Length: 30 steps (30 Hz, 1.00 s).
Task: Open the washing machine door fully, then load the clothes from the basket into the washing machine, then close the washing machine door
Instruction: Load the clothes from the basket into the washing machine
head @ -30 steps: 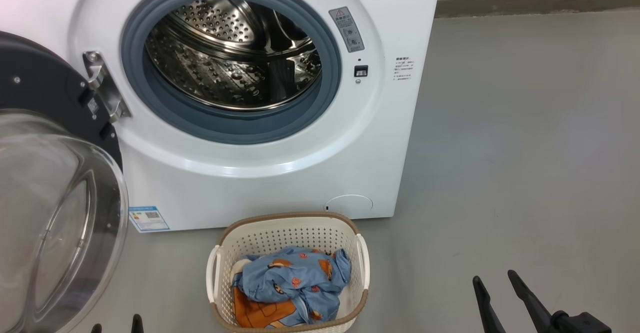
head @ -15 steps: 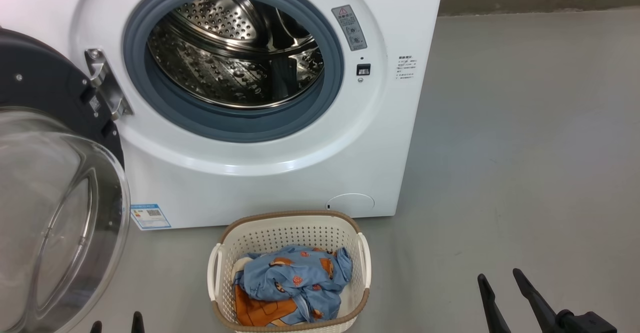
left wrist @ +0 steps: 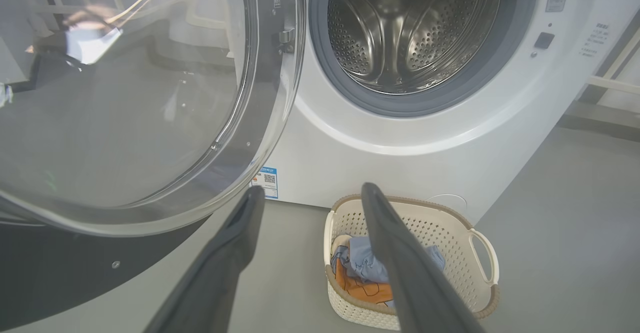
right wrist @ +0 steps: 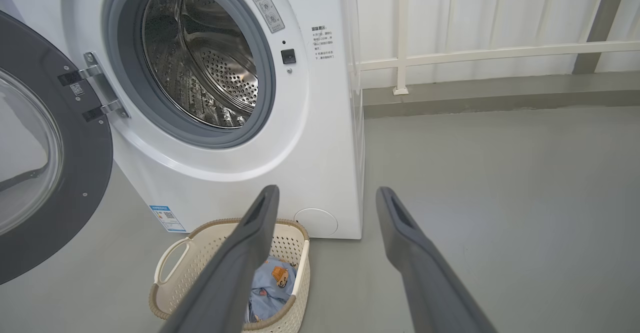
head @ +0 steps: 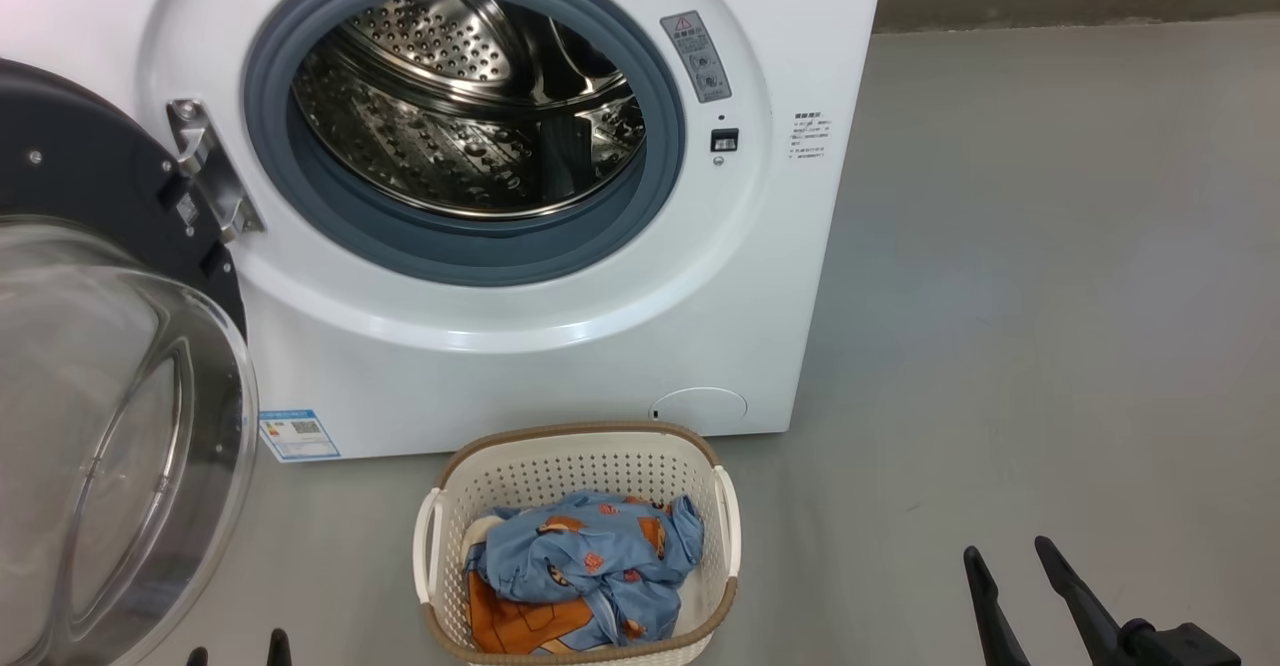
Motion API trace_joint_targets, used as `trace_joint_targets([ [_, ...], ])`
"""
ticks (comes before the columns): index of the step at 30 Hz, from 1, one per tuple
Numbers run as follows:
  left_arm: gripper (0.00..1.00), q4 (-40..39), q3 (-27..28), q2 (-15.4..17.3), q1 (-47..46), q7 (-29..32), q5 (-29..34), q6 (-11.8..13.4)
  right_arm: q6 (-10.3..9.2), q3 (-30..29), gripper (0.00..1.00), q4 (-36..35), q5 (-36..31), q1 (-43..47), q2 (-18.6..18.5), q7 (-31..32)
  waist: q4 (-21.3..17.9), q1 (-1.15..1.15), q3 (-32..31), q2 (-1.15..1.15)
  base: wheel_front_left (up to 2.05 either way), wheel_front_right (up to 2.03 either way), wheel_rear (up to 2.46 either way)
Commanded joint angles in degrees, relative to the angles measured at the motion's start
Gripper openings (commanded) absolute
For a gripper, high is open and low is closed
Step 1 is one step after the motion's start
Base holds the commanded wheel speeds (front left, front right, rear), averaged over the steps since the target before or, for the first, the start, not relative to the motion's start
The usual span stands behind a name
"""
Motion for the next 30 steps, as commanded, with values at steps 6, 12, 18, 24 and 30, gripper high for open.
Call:
trace_joint_targets([
  [6, 1.00, 0.5, 1.9, 0.2, -0.8, -0.8, 0.5, -0.6, 0.16, 1.3, 1.00, -1.1, -0.6, -0.7, -0.3, -0.7, -0.1, 0.00, 0.2, 0.00, 0.11, -0.11, 0.00],
  [12, 1.00, 0.9, 1.8, 0.2, -0.8, -0.8, 0.8, -0.9, 0.16, 1.3, 1.00, -1.1, -0.6, -0.6, -0.1, -0.7, 0.1, 0.00, 0.3, 0.00, 0.84, -0.84, 0.00],
  [18, 1.00, 0.2, 2.0, 0.2, -1.1, -0.8, 1.0, -0.9, 0.16, 1.4, 1.00, -1.1, -0.5, -0.5, 0.0, -0.7, 0.5, 0.00, 0.4, 0.00, 1.66, -1.66, 0.00],
  [24, 1.00, -0.5, 2.0, 0.2, -1.2, -0.8, 1.9, 0.0, 0.16, 1.4, 1.00, -1.1, -0.5, -0.7, 0.0, -0.7, 0.9, 0.00, 0.6, 0.00, 1.65, -1.65, 0.00],
  [30, 1.00, -0.7, 1.2, 0.2, -1.0, -0.8, 1.7, 0.1, 0.16, 1.4, 1.00, -1.0, -0.5, -0.7, 0.1, -0.7, 1.3, 0.00, 0.6, 0.00, 0.83, -0.83, 0.00],
])
